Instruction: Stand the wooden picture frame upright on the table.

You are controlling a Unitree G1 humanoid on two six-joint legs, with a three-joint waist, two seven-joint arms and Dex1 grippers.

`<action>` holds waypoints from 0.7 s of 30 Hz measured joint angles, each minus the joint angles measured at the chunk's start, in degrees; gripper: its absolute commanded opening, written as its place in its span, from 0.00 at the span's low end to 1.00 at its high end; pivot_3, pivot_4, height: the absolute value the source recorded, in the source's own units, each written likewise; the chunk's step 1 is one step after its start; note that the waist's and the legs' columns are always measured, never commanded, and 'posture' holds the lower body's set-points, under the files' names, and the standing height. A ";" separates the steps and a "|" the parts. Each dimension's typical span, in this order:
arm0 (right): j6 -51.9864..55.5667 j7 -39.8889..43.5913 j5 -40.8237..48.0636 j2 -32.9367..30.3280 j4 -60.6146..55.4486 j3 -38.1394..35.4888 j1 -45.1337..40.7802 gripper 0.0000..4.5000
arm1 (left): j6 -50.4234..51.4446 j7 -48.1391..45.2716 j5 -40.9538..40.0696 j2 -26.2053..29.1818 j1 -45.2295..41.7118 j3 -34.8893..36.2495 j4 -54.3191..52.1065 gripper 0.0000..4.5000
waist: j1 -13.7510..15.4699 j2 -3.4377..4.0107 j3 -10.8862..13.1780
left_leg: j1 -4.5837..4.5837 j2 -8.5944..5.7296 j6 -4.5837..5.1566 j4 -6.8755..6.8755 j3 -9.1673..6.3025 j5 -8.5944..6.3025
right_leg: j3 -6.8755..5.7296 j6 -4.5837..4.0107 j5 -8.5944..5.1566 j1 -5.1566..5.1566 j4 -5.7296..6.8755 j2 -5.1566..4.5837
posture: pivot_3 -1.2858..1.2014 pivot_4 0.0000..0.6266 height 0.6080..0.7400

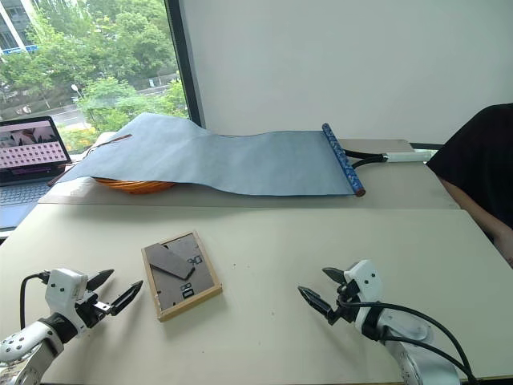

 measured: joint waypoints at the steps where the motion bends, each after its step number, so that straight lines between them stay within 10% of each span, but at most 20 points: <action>1: 0.00 0.00 0.00 0.00 0.00 0.00 0.00 1.00 | 0.00 0.00 0.00 0.00 0.00 0.00 0.00 0.99 | 0.00 0.00 0.00 | 0.00 0.00 0.00 0.00 0.00 0.00 | 0.00 0.00 0.00 0.00 0.00 0.00 | 0.52 0.24 0.80; 5: 0.70 4.96 -0.55 -5.67 1.94 2.30 -7.98 0.88 | 3.84 -7.70 -5.34 5.17 0.40 1.61 0.54 0.81 | -0.80 -0.06 0.09 | -0.01 0.00 0.00 0.03 0.00 0.00 | 0.00 0.00 0.07 -0.08 0.00 0.00 | 0.52 0.24 0.80; 15: -4.32 12.75 -10.27 -0.76 21.84 16.38 -29.66 0.17 | 9.27 -9.27 -4.46 8.31 -0.66 -1.74 -0.45 0.01 | -0.99 -0.21 0.11 | -0.06 -0.01 -0.01 -0.07 -0.02 -0.16 | -0.05 0.15 0.26 0.04 -0.10 0.00 | 0.52 0.24 0.80; 17: -6.13 13.62 -11.96 1.87 26.68 18.31 -33.72 0.01 | 10.11 -8.36 -3.77 8.37 -1.36 -2.77 -1.30 0.00 | -1.00 -0.21 0.11 | -0.05 -0.01 -0.01 -0.07 -0.02 -0.17 | -0.06 0.13 0.26 0.05 -0.10 0.02 | 0.52 0.24 0.80; 21: -11.70 14.94 -16.37 10.87 37.41 24.24 -40.44 0.01 | 11.47 -7.72 -1.92 8.65 -4.42 -6.57 -2.49 0.00 | -1.23 -0.20 0.11 | 0.04 0.00 -0.02 -0.06 -0.06 -0.17 | -0.07 0.14 0.28 0.12 -0.08 0.05 | 0.52 0.24 0.80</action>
